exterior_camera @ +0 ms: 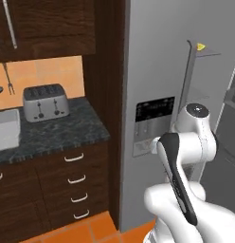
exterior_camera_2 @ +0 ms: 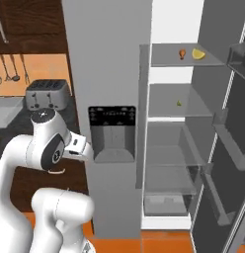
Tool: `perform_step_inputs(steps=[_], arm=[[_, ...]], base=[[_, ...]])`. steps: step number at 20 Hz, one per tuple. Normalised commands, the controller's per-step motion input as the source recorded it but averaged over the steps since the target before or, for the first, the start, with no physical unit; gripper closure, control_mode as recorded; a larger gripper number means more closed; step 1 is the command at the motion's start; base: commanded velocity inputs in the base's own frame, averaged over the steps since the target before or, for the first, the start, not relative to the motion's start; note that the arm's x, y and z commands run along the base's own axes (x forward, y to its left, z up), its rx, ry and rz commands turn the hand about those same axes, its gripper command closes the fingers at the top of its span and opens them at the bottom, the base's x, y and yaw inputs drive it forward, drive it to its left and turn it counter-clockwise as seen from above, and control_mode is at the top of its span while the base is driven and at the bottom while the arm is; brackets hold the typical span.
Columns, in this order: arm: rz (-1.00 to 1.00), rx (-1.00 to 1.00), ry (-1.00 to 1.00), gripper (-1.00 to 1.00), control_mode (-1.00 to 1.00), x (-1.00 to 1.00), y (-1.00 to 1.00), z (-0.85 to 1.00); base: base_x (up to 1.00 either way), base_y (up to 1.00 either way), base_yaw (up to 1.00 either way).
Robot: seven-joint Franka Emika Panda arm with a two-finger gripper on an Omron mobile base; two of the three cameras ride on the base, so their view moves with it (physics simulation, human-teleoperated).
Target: Place one lemon wedge and one chicken drumstick in each tupperware on the nearby counter, to pack two identical lunches.
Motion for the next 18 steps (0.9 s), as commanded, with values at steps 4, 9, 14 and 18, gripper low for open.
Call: perform_step_inputs(steps=[4, 9, 14, 18], arm=[[0.00, 0.00, 0.00, -1.00, 1.00, 0.00, 0.00, 0.00], [0.00, 0.00, 0.00, -1.00, 1.00, 0.00, 0.00, 0.00], [0.00, 0.00, 0.00, -1.00, 1.00, 0.00, 0.00, 0.00], [0.00, 0.00, 0.00, -1.00, 1.00, 0.00, 0.00, 0.00]], base=[[0.04, -0.83, 0.27], [0.03, -0.50, 0.23], [0.13, -0.32, 0.01], [0.49, -0.62, 0.02]])
